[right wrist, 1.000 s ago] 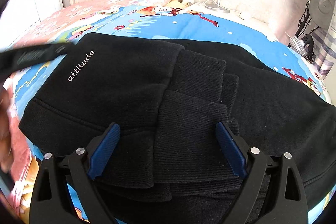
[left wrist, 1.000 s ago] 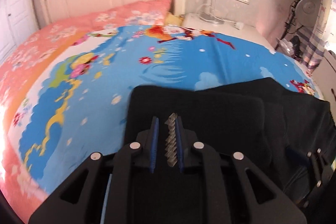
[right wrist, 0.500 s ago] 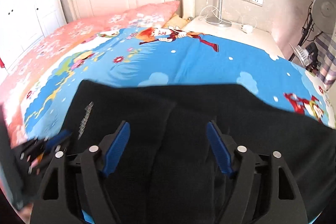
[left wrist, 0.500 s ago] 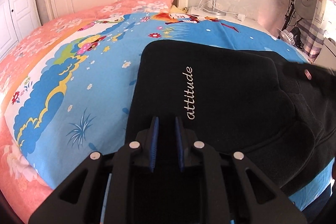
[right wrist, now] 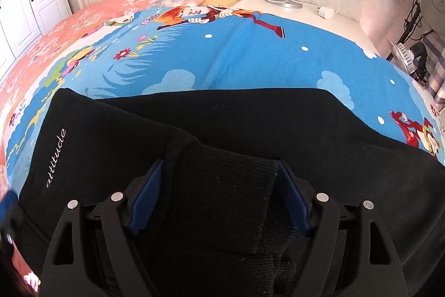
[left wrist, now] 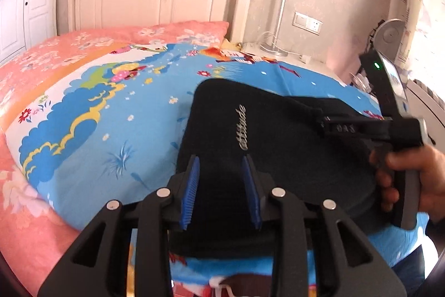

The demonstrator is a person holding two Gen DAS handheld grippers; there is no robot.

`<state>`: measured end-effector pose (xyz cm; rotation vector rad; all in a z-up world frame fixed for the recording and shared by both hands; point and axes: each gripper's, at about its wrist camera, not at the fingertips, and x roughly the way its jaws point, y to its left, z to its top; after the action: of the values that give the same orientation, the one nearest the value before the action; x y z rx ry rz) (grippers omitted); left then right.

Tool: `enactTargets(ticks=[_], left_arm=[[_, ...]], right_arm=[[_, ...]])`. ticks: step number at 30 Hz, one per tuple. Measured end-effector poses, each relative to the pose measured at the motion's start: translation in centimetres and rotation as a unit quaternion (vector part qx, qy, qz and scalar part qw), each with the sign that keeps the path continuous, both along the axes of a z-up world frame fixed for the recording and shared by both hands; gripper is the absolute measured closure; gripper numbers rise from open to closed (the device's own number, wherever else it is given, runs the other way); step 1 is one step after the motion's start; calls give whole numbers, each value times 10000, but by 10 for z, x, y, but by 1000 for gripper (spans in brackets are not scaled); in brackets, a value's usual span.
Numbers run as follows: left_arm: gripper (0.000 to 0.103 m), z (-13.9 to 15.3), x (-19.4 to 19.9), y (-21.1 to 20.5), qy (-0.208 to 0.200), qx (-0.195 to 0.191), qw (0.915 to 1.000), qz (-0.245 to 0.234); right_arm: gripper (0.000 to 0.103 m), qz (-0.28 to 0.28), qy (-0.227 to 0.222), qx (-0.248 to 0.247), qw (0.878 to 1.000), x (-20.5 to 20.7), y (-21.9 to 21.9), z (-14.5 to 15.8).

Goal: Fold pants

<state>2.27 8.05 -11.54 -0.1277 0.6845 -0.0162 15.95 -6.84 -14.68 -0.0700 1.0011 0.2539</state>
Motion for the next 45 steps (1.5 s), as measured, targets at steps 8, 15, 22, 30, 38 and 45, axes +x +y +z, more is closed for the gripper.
enactTargets(ticks=[8,15,22,30,38,45], left_arm=[[67,-11,0,-7,-7,256,9997,-51],[66,-13,0,-9,-18,344,9994,-48],[39,5,-5,37,35,-1007,9945,294],[41,-22,-14,37,369,-1308,9907,103],[39,-34,-15,41,486,-1645,9851,85],[41,-35,-12,42,519,-1729,9836,24]], right_arm=[[27,-91,-203,518,9984,-18,-14,26],[27,-302,-357,-162,9988,-66,-20,23],[20,-363,-322,36,9988,-64,-28,10],[19,-365,-396,-14,9985,-67,-27,11],[19,-362,-434,-30,9984,-67,-27,11],[18,-364,-461,-19,9983,-69,-26,11]])
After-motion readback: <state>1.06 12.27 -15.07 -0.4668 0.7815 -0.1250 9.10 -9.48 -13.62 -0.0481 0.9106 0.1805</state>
